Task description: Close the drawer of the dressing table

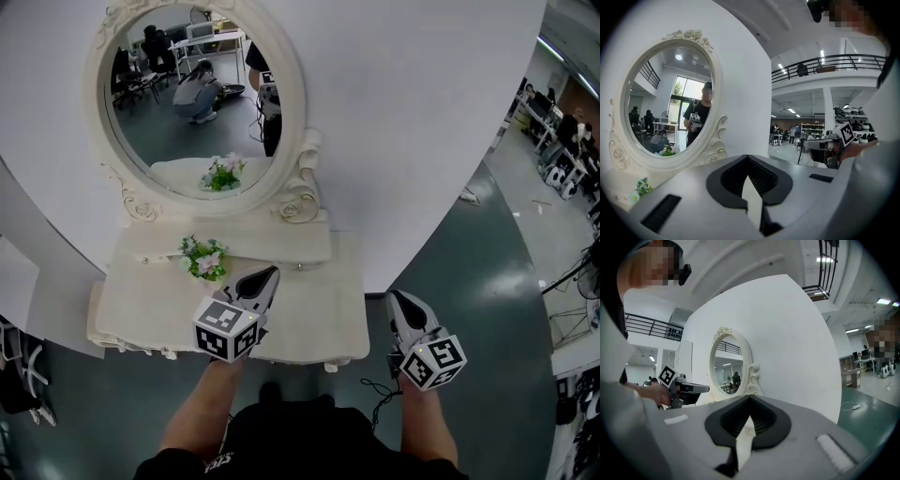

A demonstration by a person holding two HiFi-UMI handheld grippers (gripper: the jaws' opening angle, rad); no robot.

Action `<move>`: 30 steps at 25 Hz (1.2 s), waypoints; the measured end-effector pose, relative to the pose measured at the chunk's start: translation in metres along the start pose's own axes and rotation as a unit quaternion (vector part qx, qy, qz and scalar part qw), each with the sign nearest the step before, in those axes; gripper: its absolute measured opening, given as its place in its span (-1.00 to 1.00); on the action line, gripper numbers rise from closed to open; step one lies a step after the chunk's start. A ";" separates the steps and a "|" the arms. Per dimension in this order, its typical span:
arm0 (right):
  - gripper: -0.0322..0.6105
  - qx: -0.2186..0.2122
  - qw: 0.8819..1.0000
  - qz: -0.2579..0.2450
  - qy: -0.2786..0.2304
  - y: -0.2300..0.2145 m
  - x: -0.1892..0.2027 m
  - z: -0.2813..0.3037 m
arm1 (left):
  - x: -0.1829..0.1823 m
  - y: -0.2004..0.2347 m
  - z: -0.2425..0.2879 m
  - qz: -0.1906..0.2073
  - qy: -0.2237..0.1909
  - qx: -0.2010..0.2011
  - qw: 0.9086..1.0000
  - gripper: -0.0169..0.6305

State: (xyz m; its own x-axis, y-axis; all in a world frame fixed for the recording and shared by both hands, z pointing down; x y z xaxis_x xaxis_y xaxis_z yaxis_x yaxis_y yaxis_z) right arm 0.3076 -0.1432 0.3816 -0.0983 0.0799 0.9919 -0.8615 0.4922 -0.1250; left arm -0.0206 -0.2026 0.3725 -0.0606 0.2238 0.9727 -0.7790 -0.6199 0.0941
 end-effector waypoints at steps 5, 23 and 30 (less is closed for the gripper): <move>-0.87 -0.019 1.000 -0.012 -0.017 0.008 -0.019 0.012 | -0.010 0.000 0.000 0.011 -0.006 0.004 1.000 -0.93; -0.88 -0.021 1.000 -0.017 -0.014 0.014 -0.023 0.016 | -0.010 0.014 -0.009 0.012 -0.005 -0.006 1.000 -0.93; -0.87 -0.028 1.000 -0.008 -0.009 0.018 -0.021 0.019 | -0.007 0.012 -0.008 0.008 -0.001 -0.002 1.000 -0.93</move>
State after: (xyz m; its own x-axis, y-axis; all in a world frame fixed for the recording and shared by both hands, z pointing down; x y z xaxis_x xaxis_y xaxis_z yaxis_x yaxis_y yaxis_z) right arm 0.2850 -0.1525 0.3594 -0.0953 0.0561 0.9939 -0.8342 0.5403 -0.1104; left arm -0.0348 -0.2056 0.3656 -0.0726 0.2121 0.9745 -0.7806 -0.6203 0.0768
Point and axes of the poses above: the fingertips, and each gripper's own axes: z forward along the fingers, y to its left, x out of its underside, the point moved 9 cm from there along -z, backward along the fingers, and after that the axes turned 1 degree about -z, right-handed, at the moved point
